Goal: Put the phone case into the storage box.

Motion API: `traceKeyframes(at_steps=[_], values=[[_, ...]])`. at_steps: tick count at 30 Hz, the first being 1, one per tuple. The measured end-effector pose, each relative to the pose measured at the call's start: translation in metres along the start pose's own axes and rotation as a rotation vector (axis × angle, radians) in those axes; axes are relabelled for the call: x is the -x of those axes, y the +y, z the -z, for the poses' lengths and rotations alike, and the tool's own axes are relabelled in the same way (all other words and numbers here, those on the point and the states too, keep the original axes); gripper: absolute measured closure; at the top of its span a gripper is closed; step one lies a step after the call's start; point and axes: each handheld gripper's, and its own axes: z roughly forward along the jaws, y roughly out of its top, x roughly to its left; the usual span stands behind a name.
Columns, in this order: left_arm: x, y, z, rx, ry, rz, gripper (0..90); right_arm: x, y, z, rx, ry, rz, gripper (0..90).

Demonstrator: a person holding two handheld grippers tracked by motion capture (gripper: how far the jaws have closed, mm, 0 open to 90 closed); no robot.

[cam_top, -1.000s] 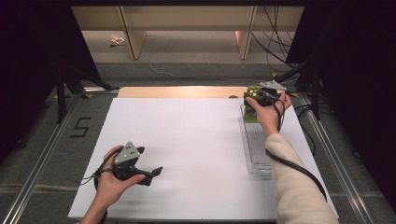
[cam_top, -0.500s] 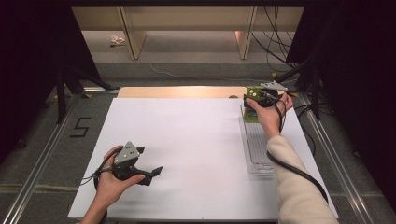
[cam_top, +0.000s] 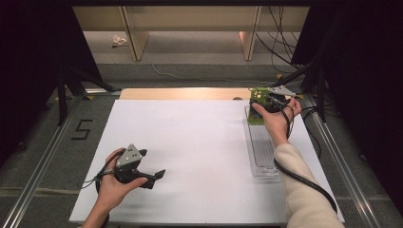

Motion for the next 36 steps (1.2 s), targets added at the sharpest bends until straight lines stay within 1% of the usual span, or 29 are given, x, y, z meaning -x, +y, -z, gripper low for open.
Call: traceKeyframes(at_steps=[7, 11, 20, 36], values=[[0.0, 0.0, 0.0, 0.0, 0.0, 0.001, 0.0, -0.002, -0.001, 0.01, 0.007, 0.007, 0.007, 2.6], [0.0, 0.0, 0.0, 0.002, 0.001, 0.001, 0.0, -0.003, -0.004, 0.015, 0.004, 0.01, 0.002, 2.7], [0.0, 0.0, 0.0, 0.001, 0.0, 0.001, 0.0, -0.007, -0.007, 0.027, 0.012, 0.021, 0.012, 3.4], [0.001, 0.0, 0.0, 0.0, -0.002, 0.0, 0.0, -0.013, -0.012, 0.045, 0.032, 0.063, 0.028, 5.1]])
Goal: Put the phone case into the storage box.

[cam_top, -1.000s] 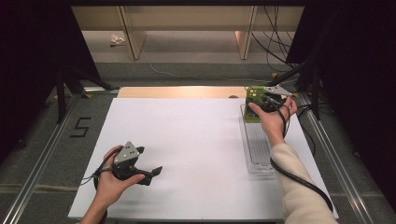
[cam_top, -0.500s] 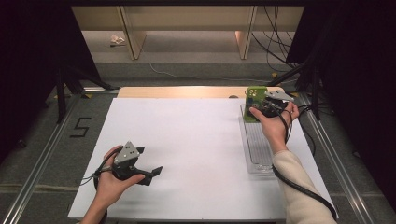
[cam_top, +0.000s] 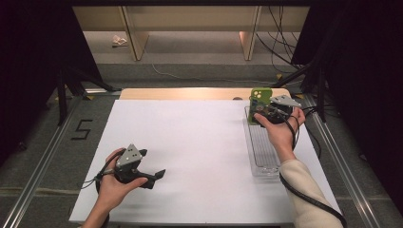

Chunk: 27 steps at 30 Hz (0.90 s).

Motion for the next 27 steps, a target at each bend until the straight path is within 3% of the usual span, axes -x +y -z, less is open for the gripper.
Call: traceKeyframes(at_steps=[27], values=[[0.001, 0.001, 0.0, 0.004, -0.001, 0.001, 0.0, -0.008, -0.014, 0.032, 0.022, 0.092, 0.036, 7.5]])
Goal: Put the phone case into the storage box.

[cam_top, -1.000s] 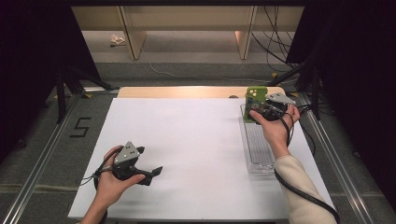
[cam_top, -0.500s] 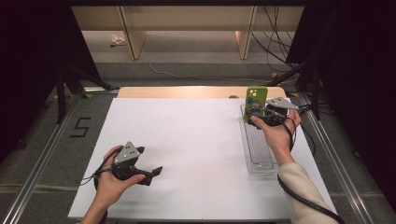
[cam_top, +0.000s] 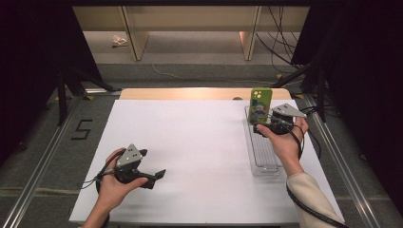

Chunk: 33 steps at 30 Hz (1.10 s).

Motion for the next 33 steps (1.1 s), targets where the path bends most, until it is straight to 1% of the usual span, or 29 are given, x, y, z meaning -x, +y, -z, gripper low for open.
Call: traceKeyframes(at_steps=[3, 7, 12, 19, 21, 27, 28, 33], values=[[0.0, 0.0, 0.0, 0.0, 0.0, 0.001, 0.0, -0.002, -0.001, 0.003, 0.006, 0.012, 0.004, 7.6], [0.0, 0.0, 0.0, 0.001, 0.0, 0.001, 0.0, -0.005, -0.003, 0.007, 0.014, 0.041, 0.007, 7.7], [0.0, 0.0, 0.0, 0.002, 0.0, 0.001, 0.0, -0.008, -0.005, 0.013, 0.027, 0.069, 0.031, 7.9], [0.0, 0.0, 0.0, 0.005, 0.001, 0.004, 0.0, -0.01, -0.006, 0.023, 0.047, 0.106, 0.033, 8.4], [0.0, 0.0, 0.001, 0.005, 0.0, 0.004, 0.0, -0.011, -0.007, 0.026, 0.049, 0.11, 0.048, 8.6], [-0.001, 0.0, 0.001, 0.008, -0.001, 0.007, 0.0, -0.011, -0.012, 0.037, 0.066, 0.125, 0.047, 10.3], [-0.001, 0.0, 0.001, 0.008, -0.001, 0.007, 0.0, -0.012, -0.013, 0.039, 0.067, 0.135, 0.052, 10.2], [-0.001, 0.0, 0.001, 0.011, 0.0, 0.009, 0.0, -0.012, -0.015, 0.046, 0.082, 0.151, 0.061, 10.2]])
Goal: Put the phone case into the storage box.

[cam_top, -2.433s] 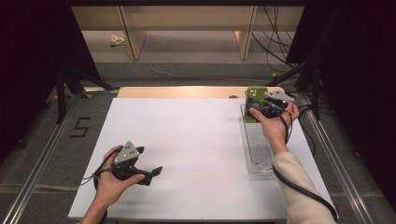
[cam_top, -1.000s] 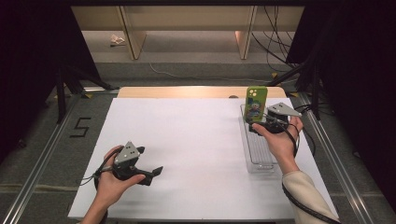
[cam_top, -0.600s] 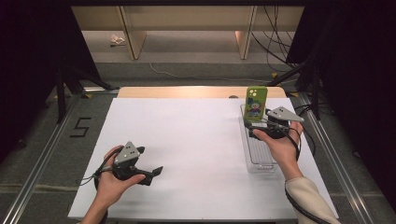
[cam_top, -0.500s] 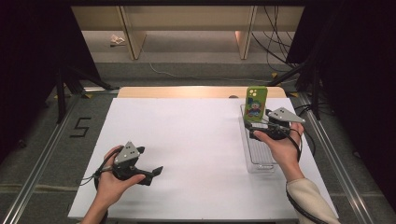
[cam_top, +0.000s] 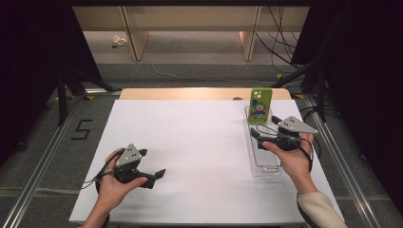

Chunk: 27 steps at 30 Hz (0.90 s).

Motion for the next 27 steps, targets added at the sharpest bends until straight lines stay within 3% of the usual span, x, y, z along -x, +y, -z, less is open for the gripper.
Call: traceKeyframes(at_steps=[10, 27], values=[[0.0, 0.0, 0.0, 0.004, 0.005, 0.0, 0.0, -0.007, -0.008, 0.013, 0.011, 0.041, 0.007, 10.1], [-0.001, -0.001, 0.001, 0.005, 0.011, 0.001, 0.0, -0.016, -0.023, 0.034, 0.013, 0.069, 0.024, 9.9]])
